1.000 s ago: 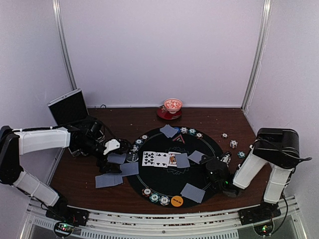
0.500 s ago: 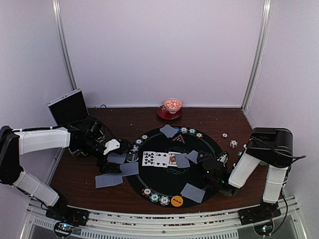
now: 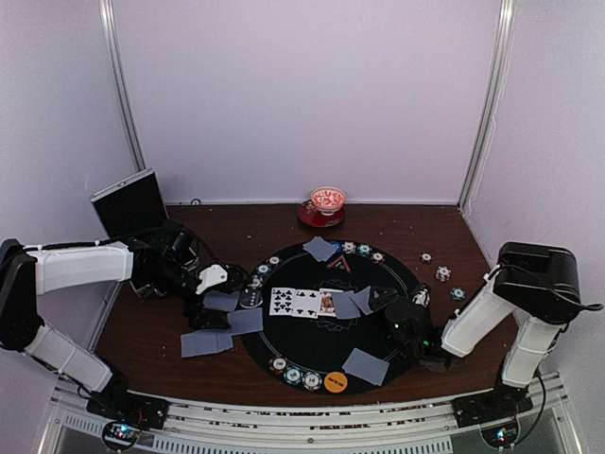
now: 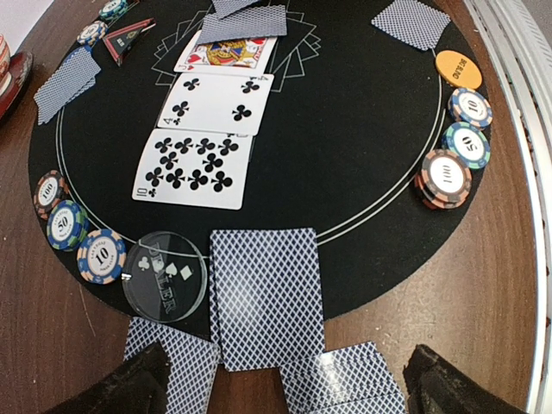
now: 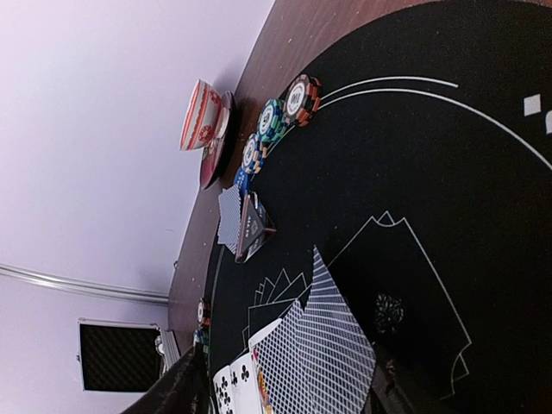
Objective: Distribute texas hold em gaming equipment
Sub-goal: Distribute the poker card in the community card area.
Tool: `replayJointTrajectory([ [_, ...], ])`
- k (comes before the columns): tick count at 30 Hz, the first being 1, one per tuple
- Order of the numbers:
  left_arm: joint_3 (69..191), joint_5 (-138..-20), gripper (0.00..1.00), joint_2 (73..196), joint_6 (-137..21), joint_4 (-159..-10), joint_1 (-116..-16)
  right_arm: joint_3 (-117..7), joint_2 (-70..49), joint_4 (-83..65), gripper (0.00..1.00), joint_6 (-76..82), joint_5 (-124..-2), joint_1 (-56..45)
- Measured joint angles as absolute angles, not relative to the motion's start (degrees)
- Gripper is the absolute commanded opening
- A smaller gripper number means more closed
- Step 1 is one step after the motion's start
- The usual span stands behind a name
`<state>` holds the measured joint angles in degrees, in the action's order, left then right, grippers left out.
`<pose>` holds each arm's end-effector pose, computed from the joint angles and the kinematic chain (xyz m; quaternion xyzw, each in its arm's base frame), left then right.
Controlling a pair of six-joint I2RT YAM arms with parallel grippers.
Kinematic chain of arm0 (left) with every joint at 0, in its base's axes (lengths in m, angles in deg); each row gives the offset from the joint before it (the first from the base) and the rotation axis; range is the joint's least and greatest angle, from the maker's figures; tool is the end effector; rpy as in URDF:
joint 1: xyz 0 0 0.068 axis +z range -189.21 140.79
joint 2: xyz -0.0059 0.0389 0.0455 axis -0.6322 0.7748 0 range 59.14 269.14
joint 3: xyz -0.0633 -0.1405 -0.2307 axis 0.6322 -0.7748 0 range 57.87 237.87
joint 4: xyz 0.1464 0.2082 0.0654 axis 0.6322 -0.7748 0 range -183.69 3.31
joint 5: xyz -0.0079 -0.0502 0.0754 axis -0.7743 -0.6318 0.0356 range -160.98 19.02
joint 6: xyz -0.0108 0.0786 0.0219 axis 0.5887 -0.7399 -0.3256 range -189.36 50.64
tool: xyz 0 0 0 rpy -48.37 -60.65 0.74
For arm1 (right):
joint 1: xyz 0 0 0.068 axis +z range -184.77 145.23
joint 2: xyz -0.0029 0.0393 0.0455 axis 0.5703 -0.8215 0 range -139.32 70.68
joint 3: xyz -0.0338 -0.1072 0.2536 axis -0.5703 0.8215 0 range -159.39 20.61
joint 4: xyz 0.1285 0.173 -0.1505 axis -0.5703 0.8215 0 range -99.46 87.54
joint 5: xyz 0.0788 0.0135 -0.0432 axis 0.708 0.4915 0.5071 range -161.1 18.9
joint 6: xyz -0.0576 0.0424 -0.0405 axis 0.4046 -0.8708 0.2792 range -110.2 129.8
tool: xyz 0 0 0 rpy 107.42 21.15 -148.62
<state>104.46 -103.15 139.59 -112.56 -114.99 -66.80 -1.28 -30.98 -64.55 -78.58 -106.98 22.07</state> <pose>0.2272 -0.1619 0.1720 0.5945 0.7217 -0.2350 0.2655 0.1975 0.2258 0.0897 0.3777 0.7256 0.4125 0.4009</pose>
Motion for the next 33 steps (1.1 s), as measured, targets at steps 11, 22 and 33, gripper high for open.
replayJointTrajectory([
  [11, 104.46, -102.84, 0.98, 139.56, -112.51, -114.73, -66.80, -1.32, -23.01, -52.02, 0.68, -75.38, -106.45, 23.47],
  [22, 104.46, -102.69, 0.98, 139.21, -112.49, -114.55, -66.80, -6.09, -28.32, -47.93, 0.71, -72.70, -103.11, 23.18],
  [33, 104.35, -102.34, 0.98, 139.06, -112.25, -114.03, -66.80, -6.57, -24.12, -40.77, 0.92, -71.38, -102.71, 22.68],
])
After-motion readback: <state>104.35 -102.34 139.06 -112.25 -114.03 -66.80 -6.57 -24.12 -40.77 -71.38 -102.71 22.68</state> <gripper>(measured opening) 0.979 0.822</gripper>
